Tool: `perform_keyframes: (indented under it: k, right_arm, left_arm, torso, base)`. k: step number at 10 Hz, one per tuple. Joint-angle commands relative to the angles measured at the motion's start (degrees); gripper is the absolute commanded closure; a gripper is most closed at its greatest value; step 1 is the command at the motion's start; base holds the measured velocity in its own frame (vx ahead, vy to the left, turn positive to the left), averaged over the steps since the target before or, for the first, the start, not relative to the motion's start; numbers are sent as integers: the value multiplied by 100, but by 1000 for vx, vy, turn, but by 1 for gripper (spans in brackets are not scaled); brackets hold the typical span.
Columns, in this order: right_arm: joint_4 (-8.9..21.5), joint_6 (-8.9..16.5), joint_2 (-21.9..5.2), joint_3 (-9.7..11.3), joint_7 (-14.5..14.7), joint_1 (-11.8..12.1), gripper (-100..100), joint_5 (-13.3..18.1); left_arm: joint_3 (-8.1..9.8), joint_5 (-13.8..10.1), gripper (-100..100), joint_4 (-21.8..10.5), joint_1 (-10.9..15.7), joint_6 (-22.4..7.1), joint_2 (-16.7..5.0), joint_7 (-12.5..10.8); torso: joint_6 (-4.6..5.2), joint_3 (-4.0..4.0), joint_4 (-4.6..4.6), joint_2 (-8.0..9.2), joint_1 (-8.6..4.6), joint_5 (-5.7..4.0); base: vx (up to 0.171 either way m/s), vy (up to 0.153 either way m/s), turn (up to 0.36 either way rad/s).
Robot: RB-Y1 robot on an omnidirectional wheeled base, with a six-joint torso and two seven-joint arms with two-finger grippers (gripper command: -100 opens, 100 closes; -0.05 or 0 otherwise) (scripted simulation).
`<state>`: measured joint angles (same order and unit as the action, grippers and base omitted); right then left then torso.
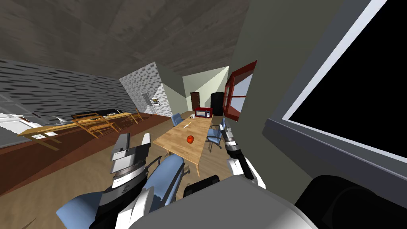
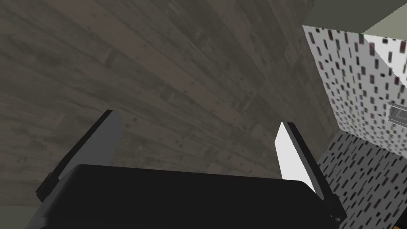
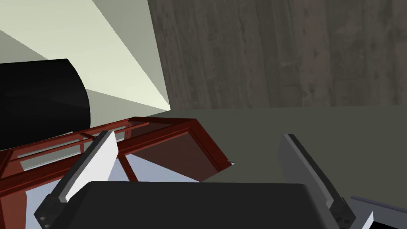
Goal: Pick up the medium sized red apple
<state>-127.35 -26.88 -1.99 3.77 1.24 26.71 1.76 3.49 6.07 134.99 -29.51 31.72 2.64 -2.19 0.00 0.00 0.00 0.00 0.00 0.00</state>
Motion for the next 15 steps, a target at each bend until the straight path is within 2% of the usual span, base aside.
perform_keyframes:
  k: [1, 4, 7, 8, 11, 12, 14, 15]
  right_arm:
    - [0, 0, 0, 0, 0, 0, 0, 0]
    - [0, 0, 0, 0, 0, -1, 0, 0]
    - [0, 0, 0, 0, 0, -2, 0, 0]
    - [0, 0, 0, 0, 0, -2, 0, 0]
    - [0, 0, 0, 0, 0, -1, 0, 0]
    - [0, 0, 0, 0, 0, -2, 0, 0]
    - [0, 0, 0, 0, 0, -1, 0, 0]
    - [0, 0, 0, 0, 0, -1, 0, 0]
  left_arm:
    - [-34, -16, -100, -4, -28, -26, -193, 21]
    - [-152, -90, -100, -27, -135, -156, -686, 101]
    - [-325, -234, -100, -81, -299, -420, -1191, 227]
    - [-325, -234, -100, -81, -299, -420, -1234, 227]
    - [-516, -455, -100, -176, -495, -824, -1754, 384]
    - [-516, -455, -100, -176, -495, -838, -1820, 384]
    - [-631, -641, -100, -265, -631, -1210, -2205, 500]
    - [-631, -641, -100, -265, -631, -1210, -2234, 500]
  torso:
    - [0, 0, 0, 0, 0, 0]
    - [1, 14, 5, 24, 12, 3]
    - [1, 27, 10, 46, 17, 4]
    - [1, 29, 11, 50, 20, 4]
    - [1, 21, 8, 36, 6, 2]
    - [1, 23, 9, 40, 5, 1]
    - [0, 17, 7, 29, 5, 1]
    - [2, 17, 7, 30, 2, 1]
  base:
    - [-21, 6, -23]
    - [-66, 26, -54]
    - [-119, 40, -100]
    - [-92, 24, -33]
    - [-93, 6, -125]
    - [-78, 6, -39]
    - [-75, -3, -125]
    - [-60, -2, -76]
